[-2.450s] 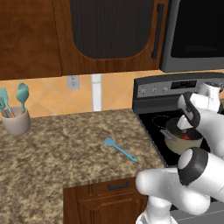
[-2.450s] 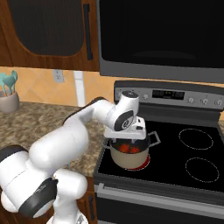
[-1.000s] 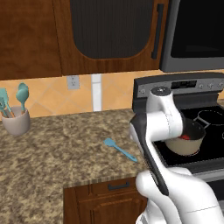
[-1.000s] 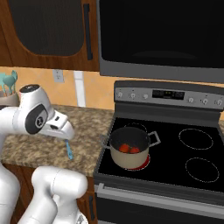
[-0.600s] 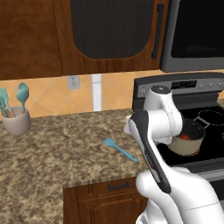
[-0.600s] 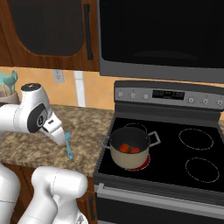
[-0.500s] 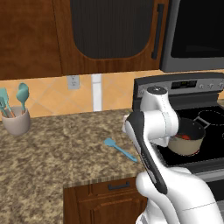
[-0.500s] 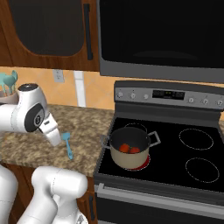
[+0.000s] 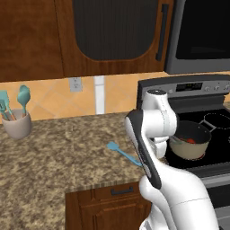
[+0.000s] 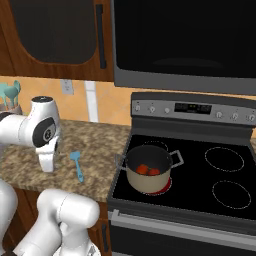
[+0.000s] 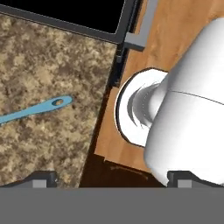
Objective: Put the tomato and bell pepper in the pot. Retrieve the spatula and lightly stir the vegetables in the pot.
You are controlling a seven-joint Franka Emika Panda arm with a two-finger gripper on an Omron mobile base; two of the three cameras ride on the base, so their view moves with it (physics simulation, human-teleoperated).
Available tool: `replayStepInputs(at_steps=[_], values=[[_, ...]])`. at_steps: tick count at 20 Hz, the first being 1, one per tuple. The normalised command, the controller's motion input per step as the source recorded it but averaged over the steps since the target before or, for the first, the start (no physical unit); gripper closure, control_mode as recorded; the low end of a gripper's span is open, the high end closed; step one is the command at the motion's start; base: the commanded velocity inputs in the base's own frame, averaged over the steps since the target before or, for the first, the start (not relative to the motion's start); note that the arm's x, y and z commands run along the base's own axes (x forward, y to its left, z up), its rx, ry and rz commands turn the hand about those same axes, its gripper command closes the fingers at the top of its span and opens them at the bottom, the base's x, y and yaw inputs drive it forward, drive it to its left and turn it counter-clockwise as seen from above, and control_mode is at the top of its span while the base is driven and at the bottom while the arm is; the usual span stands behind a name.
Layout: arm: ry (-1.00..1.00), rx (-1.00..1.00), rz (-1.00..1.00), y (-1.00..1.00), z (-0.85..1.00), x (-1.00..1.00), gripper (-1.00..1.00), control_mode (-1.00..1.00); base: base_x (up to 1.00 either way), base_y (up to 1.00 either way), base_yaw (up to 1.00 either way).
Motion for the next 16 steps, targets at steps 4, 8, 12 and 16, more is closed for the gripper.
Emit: replayStepInputs(at_steps=[4,8,12,16], values=[[0.01,0.0,-0.84,0.08,-0.28,0.33,-1.0,-1.0,0.0,0.0,0.0],[0.0,-0.11,-0.89,0.26,-0.31,0.27,-1.0,-1.0,0.0,0.0,0.0],[0.15,-0.01,-0.63,0.09,-0.1,0.25,-1.0,-1.0,0.0,0.0,0.0],[0.27,0.03,-0.15,-0.27,-0.02,0.42,-1.0,-1.0,0.0,0.0,0.0]])
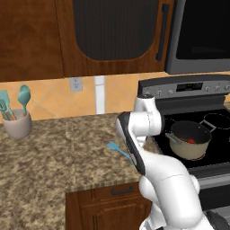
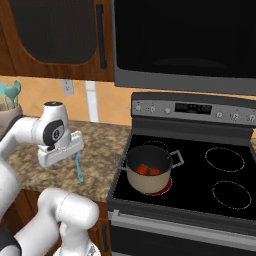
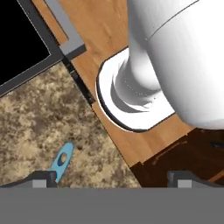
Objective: Put the tomato and bell pepper in the pot. Retrieve the spatula and lightly stir the vegetables in the pot.
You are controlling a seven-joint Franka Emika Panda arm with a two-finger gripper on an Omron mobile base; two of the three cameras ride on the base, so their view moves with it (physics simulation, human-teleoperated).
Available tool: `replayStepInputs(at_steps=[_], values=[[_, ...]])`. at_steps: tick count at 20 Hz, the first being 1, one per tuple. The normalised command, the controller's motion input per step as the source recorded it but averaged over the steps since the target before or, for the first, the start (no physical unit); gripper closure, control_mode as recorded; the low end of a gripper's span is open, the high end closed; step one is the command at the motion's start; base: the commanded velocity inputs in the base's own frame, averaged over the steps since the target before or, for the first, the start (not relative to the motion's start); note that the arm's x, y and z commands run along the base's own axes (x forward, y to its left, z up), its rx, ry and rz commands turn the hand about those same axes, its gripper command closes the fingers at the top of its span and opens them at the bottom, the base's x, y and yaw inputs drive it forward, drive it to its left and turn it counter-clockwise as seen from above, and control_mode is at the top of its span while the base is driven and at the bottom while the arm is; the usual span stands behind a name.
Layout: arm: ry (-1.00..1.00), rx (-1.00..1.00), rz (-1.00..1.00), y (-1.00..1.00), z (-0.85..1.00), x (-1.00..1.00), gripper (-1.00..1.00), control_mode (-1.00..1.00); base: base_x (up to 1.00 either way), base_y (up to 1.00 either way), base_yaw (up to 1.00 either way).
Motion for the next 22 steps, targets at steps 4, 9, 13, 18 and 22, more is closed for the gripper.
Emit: replayStepInputs(at_steps=[4,9,13,18,22], values=[[0.01,-0.01,-0.14,-0.08,-0.37,0.39,-1.0,-1.0,0.0,0.0,0.0],[0.0,-0.01,-0.16,0.0,-0.44,0.2,-1.0,-1.0,0.0,0.0,0.0],[0.0,0.0,-0.11,0.0,-0.43,0.19,-1.0,-1.0,0.0,0.0,0.0],[-0.01,0.0,-0.11,0.0,-0.47,0.23,-1.0,-1.0,0.0,0.0,0.0],[0.0,-0.01,-0.12,0.05,-0.39,0.27,-1.0,-1.0,0.0,0.0,0.0]])
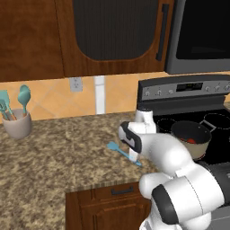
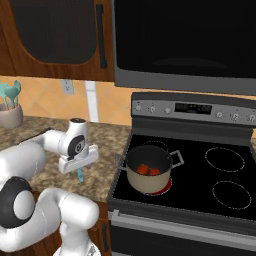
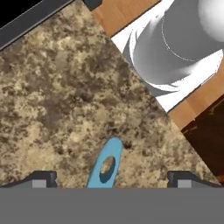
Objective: Put the tomato and bell pepper in the pot. Retrieve the spatula and lightly stir the vegetables in the pot.
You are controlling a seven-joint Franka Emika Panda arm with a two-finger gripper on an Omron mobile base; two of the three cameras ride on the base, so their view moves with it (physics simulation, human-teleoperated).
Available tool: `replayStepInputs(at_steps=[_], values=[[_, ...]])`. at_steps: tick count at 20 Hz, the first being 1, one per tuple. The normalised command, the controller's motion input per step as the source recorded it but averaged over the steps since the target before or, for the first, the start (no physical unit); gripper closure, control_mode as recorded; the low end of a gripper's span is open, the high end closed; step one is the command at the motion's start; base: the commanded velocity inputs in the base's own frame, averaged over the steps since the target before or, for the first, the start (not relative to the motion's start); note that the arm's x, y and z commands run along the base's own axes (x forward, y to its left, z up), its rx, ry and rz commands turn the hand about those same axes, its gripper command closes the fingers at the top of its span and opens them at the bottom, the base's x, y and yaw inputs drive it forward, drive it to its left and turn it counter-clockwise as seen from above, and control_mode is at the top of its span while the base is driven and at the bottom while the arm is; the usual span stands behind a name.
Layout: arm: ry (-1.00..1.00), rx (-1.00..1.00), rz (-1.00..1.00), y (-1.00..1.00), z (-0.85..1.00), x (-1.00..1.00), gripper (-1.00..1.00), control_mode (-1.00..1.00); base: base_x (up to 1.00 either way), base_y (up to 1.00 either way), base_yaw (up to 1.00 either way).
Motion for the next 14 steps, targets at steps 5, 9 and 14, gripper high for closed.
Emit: replayStepInputs(at_steps=[5,9,14], values=[[0.0,-0.01,-0.14,0.13,-0.26,0.08,-1.0,-1.0,0.0,0.0,0.0],[0.0,0.0,-0.14,0.04,-0.25,0.09,-1.0,-1.0,0.0,0.0,0.0],[0.0,-0.01,-0.14,0.09,-0.27,0.23,-1.0,-1.0,0.0,0.0,0.0]])
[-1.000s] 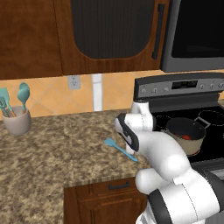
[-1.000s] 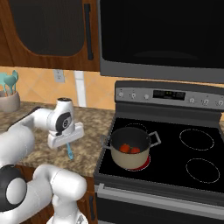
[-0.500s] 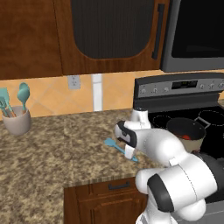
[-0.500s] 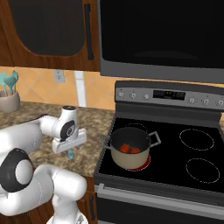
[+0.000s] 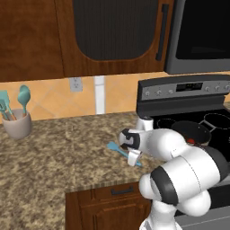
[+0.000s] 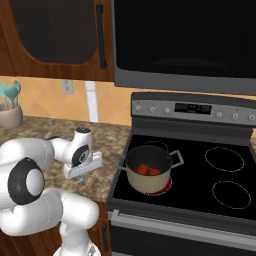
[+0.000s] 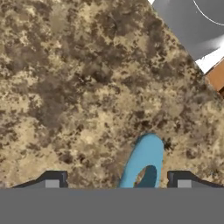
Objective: Put the tomato and bell pepper in the pot. Retrieve the spatula and lightly stir the vegetables in the pot.
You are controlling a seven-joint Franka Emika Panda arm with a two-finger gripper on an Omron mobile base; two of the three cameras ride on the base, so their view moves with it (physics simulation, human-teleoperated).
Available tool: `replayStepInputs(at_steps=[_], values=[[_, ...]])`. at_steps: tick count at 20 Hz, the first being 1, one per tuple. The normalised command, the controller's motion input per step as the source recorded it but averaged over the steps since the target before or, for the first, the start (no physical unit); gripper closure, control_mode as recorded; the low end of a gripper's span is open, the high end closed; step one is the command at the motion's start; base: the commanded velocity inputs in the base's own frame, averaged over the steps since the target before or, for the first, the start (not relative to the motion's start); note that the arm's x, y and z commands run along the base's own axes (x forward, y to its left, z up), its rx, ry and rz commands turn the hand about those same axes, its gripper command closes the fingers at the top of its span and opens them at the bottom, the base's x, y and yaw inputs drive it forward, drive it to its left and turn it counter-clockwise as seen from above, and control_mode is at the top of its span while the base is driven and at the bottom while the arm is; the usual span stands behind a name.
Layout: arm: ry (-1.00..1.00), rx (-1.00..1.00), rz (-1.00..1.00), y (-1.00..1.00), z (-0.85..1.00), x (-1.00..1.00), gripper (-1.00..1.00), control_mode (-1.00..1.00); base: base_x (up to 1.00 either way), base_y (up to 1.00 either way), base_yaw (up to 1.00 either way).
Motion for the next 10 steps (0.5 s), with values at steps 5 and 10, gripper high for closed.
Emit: replayStepInputs(at_steps=[5,10], values=[[0.0,-0.04,-0.16,0.26,-0.25,0.31,-1.0,-1.0,0.0,0.0,0.0],[-0.01,-0.07,-0.18,0.45,-0.33,0.05,-1.0,-1.0,0.0,0.0,0.0]])
